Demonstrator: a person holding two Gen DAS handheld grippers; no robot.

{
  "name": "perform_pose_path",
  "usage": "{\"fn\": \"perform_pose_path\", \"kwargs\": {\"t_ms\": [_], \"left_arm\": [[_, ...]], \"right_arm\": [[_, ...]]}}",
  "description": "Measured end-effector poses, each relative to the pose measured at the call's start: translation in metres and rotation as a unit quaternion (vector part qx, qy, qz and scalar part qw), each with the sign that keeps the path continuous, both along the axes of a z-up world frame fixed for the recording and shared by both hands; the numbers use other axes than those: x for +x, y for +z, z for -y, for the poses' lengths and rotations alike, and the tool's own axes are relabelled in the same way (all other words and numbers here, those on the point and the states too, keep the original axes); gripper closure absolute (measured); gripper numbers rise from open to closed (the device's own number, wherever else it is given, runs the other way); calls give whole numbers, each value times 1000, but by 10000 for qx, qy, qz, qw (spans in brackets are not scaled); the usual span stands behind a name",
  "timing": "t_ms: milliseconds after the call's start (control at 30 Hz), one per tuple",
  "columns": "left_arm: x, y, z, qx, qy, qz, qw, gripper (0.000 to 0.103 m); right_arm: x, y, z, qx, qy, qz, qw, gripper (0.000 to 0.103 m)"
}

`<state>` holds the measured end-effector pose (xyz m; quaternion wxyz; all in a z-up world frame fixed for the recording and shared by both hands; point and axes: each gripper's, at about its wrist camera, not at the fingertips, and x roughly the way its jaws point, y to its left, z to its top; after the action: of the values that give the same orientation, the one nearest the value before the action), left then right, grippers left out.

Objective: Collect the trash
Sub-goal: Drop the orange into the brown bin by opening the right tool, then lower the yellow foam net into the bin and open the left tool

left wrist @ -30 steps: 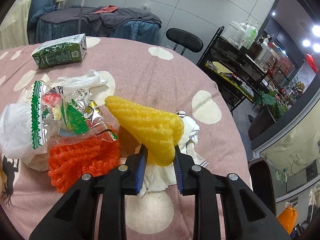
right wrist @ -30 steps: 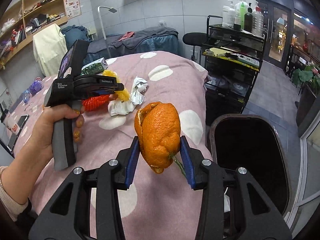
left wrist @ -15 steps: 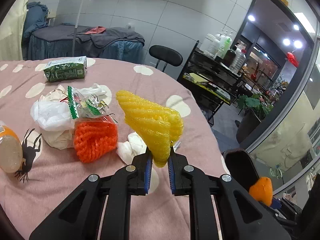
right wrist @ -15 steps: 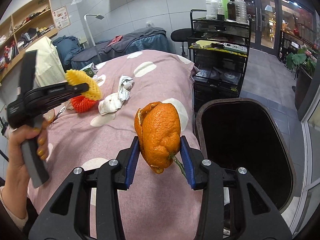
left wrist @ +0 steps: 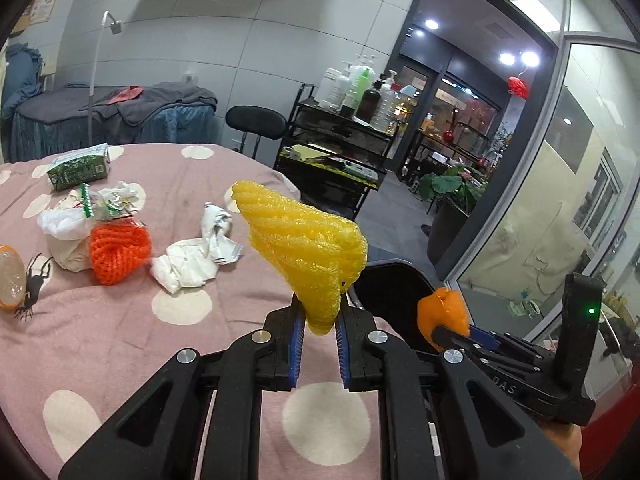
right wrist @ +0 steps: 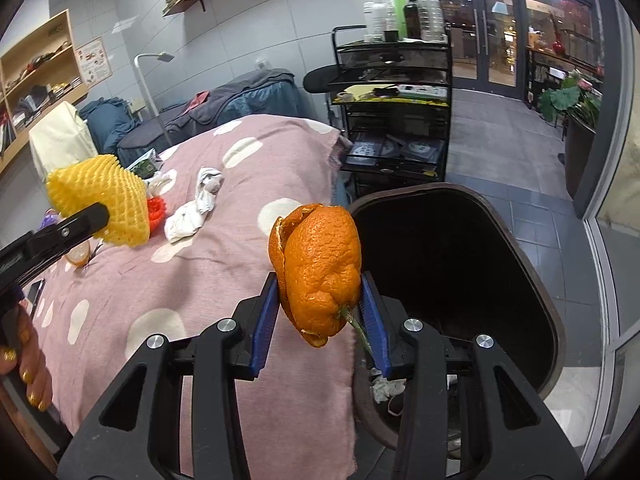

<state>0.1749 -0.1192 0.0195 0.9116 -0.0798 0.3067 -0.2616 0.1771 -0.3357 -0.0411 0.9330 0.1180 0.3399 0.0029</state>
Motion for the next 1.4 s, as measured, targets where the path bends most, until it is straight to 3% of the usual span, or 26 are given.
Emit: {"fn": "perform_pose_path", "kwargs": {"t_ms": [300,533,867,967,1000,1400], "left_arm": [[-13,-6,50,12,-487,-10,9988,89],[-18,-11,81,153,-807,-39,9966,89],[-19,-18,108,306,-1034,-106,9941,89],[-21,-20,110,354,-1072,-123,9935,89],[-21,-21,111,371,-1080,-133,9934,89],[-17,-26,132,527,-1319,-209,9896,89]], "right_arm": [[-4,-21,44,71,-645,-266,9975,62],[9,-51,74,114,-1032,-813,9913,62],[26,-83,90,292,-1195,-1295,9839,57],[23,-82,88,264,-1200,-1172,9855,37],[21,-80,87,234,-1201,-1094,9864,35],[0,-44,95,55,-1563,-536,9862,35]]}}
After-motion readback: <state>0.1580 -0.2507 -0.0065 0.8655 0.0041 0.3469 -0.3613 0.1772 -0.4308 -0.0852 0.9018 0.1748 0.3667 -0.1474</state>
